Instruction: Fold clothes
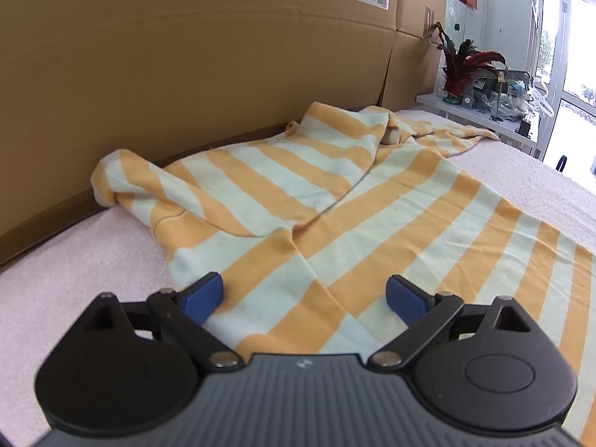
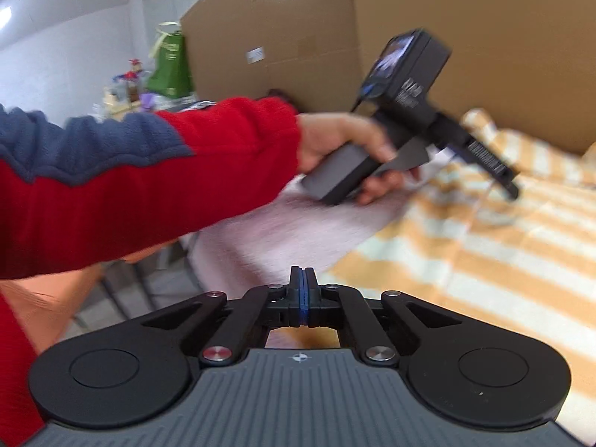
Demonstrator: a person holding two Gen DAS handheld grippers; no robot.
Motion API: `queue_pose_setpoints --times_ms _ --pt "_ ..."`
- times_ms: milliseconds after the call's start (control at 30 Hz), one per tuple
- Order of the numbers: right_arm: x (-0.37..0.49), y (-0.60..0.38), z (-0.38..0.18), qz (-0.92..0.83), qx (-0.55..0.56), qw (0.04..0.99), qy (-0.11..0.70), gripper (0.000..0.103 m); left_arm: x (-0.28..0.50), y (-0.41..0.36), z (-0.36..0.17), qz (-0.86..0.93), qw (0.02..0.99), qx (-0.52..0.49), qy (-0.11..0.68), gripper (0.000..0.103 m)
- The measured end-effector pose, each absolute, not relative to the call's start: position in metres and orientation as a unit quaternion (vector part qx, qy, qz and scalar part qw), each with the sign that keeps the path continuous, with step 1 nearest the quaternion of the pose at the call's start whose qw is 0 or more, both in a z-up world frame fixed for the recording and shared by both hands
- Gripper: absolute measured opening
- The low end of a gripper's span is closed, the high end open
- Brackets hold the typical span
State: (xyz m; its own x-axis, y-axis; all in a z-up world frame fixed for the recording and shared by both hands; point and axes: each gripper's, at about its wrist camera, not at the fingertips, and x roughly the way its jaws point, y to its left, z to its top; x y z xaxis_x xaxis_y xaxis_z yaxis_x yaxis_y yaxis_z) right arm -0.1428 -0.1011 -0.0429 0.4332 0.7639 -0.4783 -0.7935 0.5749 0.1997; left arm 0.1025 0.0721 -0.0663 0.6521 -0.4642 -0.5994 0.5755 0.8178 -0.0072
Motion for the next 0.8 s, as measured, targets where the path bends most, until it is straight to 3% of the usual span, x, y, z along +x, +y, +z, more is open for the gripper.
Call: queue_pose_setpoints --times_ms 133,200,267,467,533,600,800 --pt "-0.135 -0.118 -0.037 0.449 0.017 0.860 0.242 0.001 0.103 0.072 -0.066 -0.288 0.904 0.091 0.302 0.096" --pt "-0.124 -0.124 -0.032 0.428 0.033 0.870 0.243 0.009 0.103 0.073 -0.066 -0.289 0.904 0.089 0.303 0.096" --pt "-0.117 -0.122 -0.038 0.408 0.032 0.876 0.257 0.010 0.103 0.073 -0.067 -0.289 0.904 0.091 0.302 0.096" --pt "-0.114 -0.122 -0.038 0.424 0.041 0.868 0.254 0.008 0.083 0.069 -0.062 -0.257 0.923 0.124 0.259 0.091" --pt "-0.110 -0.125 -0.038 0.418 0.050 0.871 0.251 0.014 0.074 0.067 -0.061 -0.262 0.921 0.135 0.253 0.091" --pt "-0.098 -0.129 -0.041 0.380 0.065 0.887 0.255 0.028 0.066 0.064 -0.061 -0.266 0.918 0.145 0.255 0.089" --pt "-0.090 -0.140 -0.040 0.416 0.038 0.871 0.259 0.026 0.058 0.070 -0.060 -0.295 0.900 0.137 0.290 0.088"
